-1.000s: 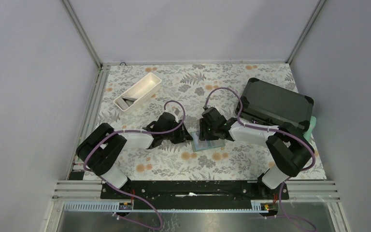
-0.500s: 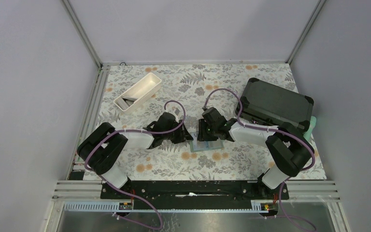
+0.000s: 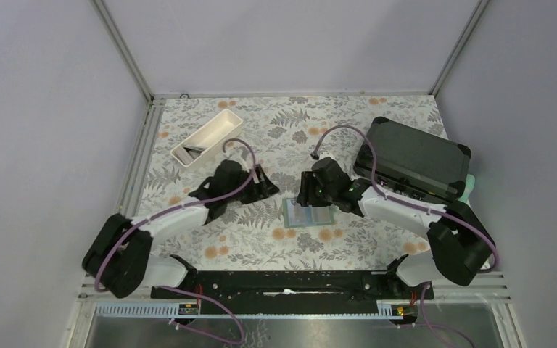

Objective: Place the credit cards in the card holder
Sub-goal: Insert the credit card into the card holder, then pick up the credit card from the storage box.

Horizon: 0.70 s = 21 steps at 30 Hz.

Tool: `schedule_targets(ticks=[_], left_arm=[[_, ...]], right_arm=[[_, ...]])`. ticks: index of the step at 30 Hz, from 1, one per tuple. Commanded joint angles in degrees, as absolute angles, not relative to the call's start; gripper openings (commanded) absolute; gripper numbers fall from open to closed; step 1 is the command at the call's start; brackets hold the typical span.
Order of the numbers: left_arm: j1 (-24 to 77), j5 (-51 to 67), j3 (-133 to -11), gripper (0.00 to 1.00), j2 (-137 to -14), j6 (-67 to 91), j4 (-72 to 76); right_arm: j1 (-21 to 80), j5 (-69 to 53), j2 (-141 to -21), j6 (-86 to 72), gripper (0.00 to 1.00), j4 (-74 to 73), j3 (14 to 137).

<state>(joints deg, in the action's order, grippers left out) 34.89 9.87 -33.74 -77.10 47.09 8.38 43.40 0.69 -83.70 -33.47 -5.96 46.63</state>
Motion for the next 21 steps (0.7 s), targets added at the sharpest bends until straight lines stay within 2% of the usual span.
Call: schedule_targets(ticks=[1, 4, 6, 11, 16, 21], left_arm=[[27.34, 8.05, -36.51, 0.75, -69.69, 41.56, -1.47], [21.09, 8.08, -40.88, 0.87, -67.14, 38.19, -9.71], [16.11, 8.22, -46.39, 0.91, -67.53, 35.93, -15.36], [4.51, 9.35, -56.86, 0.94, -71.34, 35.03, -22.33], [-0.66, 2.4, -67.77, 0.95, -79.41, 31.49, -26.95], [-3.53, -5.29, -71.89, 0.95, -86.57, 29.63, -25.25]], right_arm=[[43.68, 6.57, -75.44, -31.44, 0.56, -8.64, 46.09], [43.24, 7.89, -70.02, -31.34, 0.57, -8.64, 44.54], [43.04, 8.41, -66.75, -31.23, 0.58, -8.63, 43.7], [42.94, 8.91, -59.58, -30.84, 0.59, -8.61, 41.53], [42.98, 8.81, -54.88, -31.07, 0.59, -8.45, 39.91], [42.94, 7.17, -52.0, -31.76, 0.6, -6.39, 37.49]])
